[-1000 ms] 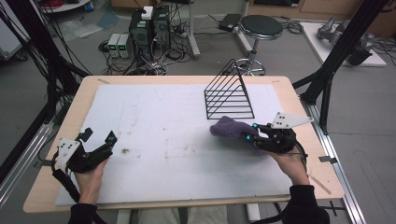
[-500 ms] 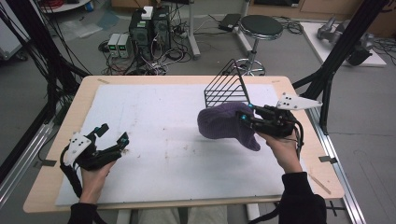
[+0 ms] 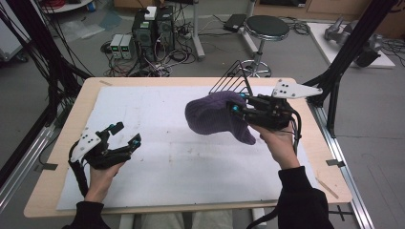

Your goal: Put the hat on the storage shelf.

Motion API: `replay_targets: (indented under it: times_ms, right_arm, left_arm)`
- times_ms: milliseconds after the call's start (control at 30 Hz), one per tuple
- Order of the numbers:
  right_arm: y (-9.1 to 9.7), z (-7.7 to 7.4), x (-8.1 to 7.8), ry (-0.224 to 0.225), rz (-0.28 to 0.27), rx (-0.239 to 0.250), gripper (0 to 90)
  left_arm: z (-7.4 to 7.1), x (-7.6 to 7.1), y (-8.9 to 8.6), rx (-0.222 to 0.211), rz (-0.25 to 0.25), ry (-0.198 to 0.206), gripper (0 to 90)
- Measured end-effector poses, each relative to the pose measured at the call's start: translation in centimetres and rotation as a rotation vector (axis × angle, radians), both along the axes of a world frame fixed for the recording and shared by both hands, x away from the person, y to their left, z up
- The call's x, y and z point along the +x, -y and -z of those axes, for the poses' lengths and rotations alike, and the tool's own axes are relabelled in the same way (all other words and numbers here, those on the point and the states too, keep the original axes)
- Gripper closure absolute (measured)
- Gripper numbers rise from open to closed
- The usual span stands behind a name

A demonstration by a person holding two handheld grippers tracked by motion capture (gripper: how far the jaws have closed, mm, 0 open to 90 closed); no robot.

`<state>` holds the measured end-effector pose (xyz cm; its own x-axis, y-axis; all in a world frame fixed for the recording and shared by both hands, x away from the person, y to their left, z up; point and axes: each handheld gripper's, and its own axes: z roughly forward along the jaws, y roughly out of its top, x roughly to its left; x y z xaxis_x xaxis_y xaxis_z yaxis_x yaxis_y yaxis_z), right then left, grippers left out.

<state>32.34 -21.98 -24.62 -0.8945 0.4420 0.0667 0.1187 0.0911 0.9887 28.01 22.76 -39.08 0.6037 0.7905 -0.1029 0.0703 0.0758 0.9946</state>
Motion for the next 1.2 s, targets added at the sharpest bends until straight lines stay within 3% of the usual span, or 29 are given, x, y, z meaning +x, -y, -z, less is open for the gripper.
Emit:
replay_targets:
  times_ms: [467,800,900,1033,1100,1167,1200]
  right_arm:
    - [-4.0,-2.0,0.0,-0.029,-0.080,0.025,70.1]
    - [-5.8,-2.7,-0.2,-0.071,-0.146,0.042,70.0]
    - [-6.0,-2.5,0.0,-0.092,-0.166,0.050,70.0]
    - [-5.9,-2.2,0.4,-0.103,-0.172,0.056,70.0]
    - [-5.8,-2.0,0.6,-0.112,-0.165,0.061,69.9]
    - [-5.6,-1.8,0.8,-0.115,-0.154,0.044,69.9]
    - [-5.5,-1.8,0.9,-0.114,-0.148,0.038,69.9]
  left_arm:
    - [-2.6,1.6,3.5,0.100,0.188,0.012,19.1]
    - [-2.4,2.2,5.8,0.107,0.297,-0.003,19.1]
    - [-2.3,2.3,6.3,0.105,0.331,-0.003,23.1]
    - [-2.0,2.7,6.9,0.144,0.344,-0.036,39.0]
    - [-1.9,2.8,7.1,0.159,0.337,-0.066,53.5]
    - [-1.9,2.9,7.2,0.171,0.330,-0.064,73.3]
    - [-1.9,3.0,7.3,0.171,0.325,-0.063,77.3]
